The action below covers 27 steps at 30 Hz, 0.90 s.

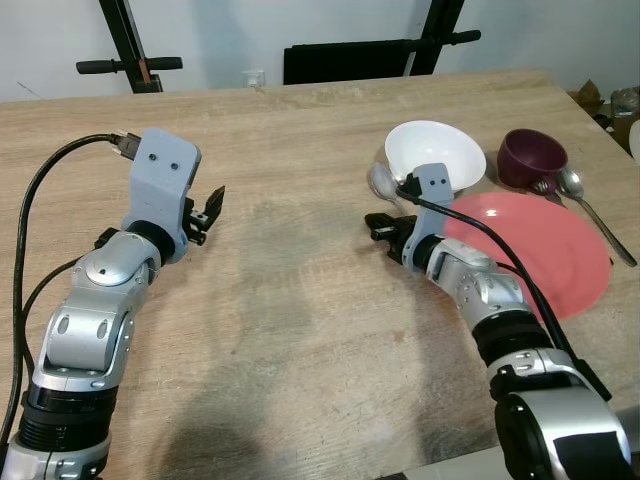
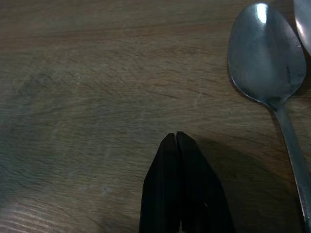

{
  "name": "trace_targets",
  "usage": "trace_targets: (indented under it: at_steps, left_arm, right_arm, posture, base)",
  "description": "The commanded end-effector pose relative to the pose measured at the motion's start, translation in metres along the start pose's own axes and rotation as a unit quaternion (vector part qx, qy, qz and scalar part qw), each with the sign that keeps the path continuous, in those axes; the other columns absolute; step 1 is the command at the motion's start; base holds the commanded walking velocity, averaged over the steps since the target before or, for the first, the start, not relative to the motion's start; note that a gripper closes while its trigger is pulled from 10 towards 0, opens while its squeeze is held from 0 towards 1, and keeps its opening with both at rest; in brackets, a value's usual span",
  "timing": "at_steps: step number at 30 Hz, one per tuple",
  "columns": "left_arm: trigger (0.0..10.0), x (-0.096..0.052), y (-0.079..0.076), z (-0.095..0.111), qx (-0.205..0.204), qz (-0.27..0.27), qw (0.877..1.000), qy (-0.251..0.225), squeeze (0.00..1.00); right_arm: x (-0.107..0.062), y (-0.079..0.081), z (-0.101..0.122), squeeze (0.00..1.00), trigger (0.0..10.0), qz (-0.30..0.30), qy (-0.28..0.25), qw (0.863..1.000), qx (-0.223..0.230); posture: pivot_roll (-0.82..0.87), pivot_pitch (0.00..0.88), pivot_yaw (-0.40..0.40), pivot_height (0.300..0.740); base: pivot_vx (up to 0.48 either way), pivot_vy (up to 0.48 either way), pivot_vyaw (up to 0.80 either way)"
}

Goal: Setting the table

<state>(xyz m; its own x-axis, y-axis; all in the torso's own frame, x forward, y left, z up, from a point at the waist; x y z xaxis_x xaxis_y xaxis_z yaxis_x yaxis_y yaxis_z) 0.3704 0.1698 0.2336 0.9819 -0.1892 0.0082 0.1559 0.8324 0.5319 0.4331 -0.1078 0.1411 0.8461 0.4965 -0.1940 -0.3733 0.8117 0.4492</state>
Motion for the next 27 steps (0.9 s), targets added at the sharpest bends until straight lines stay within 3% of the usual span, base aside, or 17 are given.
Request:
trace_targets:
  at_steps: [1,2,5,7,10,12,13,14,15,16,17,18,22,23,25,26,27]
  left_arm:
    - [10.0,-0.001,-0.002,-0.004,0.001,-0.002,1.0,0.009,0.0]
    - [10.0,-0.001,-0.003,-0.004,0.001,-0.002,1.0,0.008,0.0]
    - [10.0,-0.001,-0.004,-0.004,0.0,-0.002,1.0,0.008,0.0]
    - [10.0,-0.001,-0.005,-0.004,-0.001,-0.002,1.0,0.008,0.0]
    - [10.0,-0.001,-0.005,-0.004,-0.001,-0.002,1.0,0.009,0.0]
    - [10.0,-0.001,-0.006,-0.004,-0.002,-0.002,1.0,0.009,0.0]
    - [10.0,-0.001,-0.006,-0.004,-0.002,-0.002,1.0,0.009,0.0]
    - [10.0,0.0,-0.006,-0.004,-0.003,-0.002,1.0,0.008,0.0]
    - [10.0,0.0,-0.006,-0.004,-0.003,-0.002,1.0,0.008,0.0]
    - [10.0,0.0,-0.006,-0.004,-0.003,-0.002,1.0,0.008,0.0]
    - [10.0,0.0,-0.007,-0.003,-0.003,-0.002,1.0,0.007,0.0]
    - [10.0,0.0,-0.007,-0.003,-0.003,-0.002,1.0,0.007,0.0]
    - [10.0,0.0,-0.008,-0.004,-0.005,-0.002,1.0,0.008,0.0]
    - [10.0,0.0,-0.008,-0.004,-0.005,-0.002,1.0,0.008,0.0]
    - [10.0,0.0,-0.008,-0.004,-0.005,-0.002,1.0,0.009,0.0]
    - [10.0,0.0,-0.009,-0.004,-0.006,-0.003,1.0,0.009,0.0]
    - [10.0,0.0,-0.009,-0.004,-0.005,-0.003,1.0,0.009,0.0]
  right_arm:
    - [-0.002,-0.007,-0.03,0.0,0.0,-0.007,0.04,0.999,0.027]
    - [-0.002,0.0,-0.018,0.0,0.0,0.012,0.015,0.999,0.034]
    - [-0.002,0.005,-0.01,0.0,0.0,0.023,0.0,0.999,0.037]
    - [-0.004,0.028,0.02,0.0,0.0,0.069,-0.054,0.995,0.044]
    - [-0.006,0.036,0.029,0.0,0.0,0.083,-0.068,0.993,0.046]
    - [-0.011,0.058,0.044,0.0,0.0,0.126,-0.089,0.987,0.049]
    - [-0.011,0.058,0.044,0.0,0.0,0.126,-0.089,0.987,0.049]
    - [-0.015,0.075,0.048,0.0,0.0,0.158,-0.089,0.982,0.05]
    - [-0.015,0.075,0.048,0.0,0.0,0.158,-0.089,0.982,0.05]
    - [-0.017,0.083,0.048,0.0,4.0,0.173,-0.086,0.98,0.043]
    - [-0.019,0.086,0.049,0.0,10.0,0.173,-0.088,0.981,0.02]
    - [-0.019,0.086,0.049,0.0,10.0,0.173,-0.088,0.981,0.02]
    - [-0.013,0.056,0.053,0.0,10.0,0.075,-0.092,0.992,-0.037]
    - [-0.013,0.056,0.053,0.0,10.0,0.075,-0.092,0.992,-0.037]
    - [-0.009,0.028,0.05,0.0,10.0,-0.004,-0.083,0.994,-0.075]
    - [-0.009,0.018,0.046,0.46,10.0,-0.028,-0.076,0.994,-0.078]
    - [-0.01,0.011,0.043,1.0,10.0,-0.044,-0.072,0.994,-0.071]
  posture:
    - [0.0,0.136,0.021,0.74]
    - [0.0,0.136,0.021,0.74]
    - [0.0,0.138,0.019,0.74]
    - [-0.01,0.138,0.017,0.74]
    - [-0.01,0.138,0.017,0.74]
    - [-0.01,0.137,0.016,0.74]
    - [-0.01,0.137,0.016,0.74]
    - [-0.01,0.137,0.015,0.74]
    - [-0.01,0.137,0.015,0.74]
    - [-0.01,0.137,0.014,0.74]
    - [-0.01,0.138,0.013,0.74]
    - [-0.01,0.138,0.013,0.74]
    - [-0.01,0.139,0.011,0.74]
    - [-0.01,0.139,0.011,0.74]
    - [-0.02,0.141,0.011,0.74]
    - [-0.02,0.141,0.011,0.74]
    - [-0.02,0.143,0.013,0.74]
  base:
    - [0.0,0.0,0.0]
    - [0.0,0.0,0.0]
    - [0.0,0.0,0.0]
    - [0.0,0.0,0.0]
    - [0.0,0.0,0.0]
    - [0.0,0.0,0.0]
    - [0.0,0.0,0.0]
    - [0.0,0.0,0.0]
    - [0.0,0.0,0.0]
    - [0.0,0.0,0.0]
    - [0.0,0.0,0.0]
    - [0.0,0.0,0.0]
    - [0.0,0.0,0.0]
    - [0.0,0.0,0.0]
    - [0.0,0.0,0.0]
    - [0.0,0.0,0.0]
    - [0.0,0.0,0.0]
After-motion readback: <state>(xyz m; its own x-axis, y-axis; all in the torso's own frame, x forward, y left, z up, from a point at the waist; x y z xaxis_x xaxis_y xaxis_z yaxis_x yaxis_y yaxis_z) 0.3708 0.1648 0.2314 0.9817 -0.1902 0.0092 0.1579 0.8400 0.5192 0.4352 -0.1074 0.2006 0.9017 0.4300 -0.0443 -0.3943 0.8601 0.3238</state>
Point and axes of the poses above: a point about 5 cm out from each wrist's last joint towards the gripper, its own x axis pointing out of the wrist towards the gripper, its own z axis along the axis of the wrist's last joint, y = z × x, the point moved 6 cm from there along x, pointing out of the wrist towards the gripper, and after that the axes turned 15 degrees about x, right-handed, at the moved point
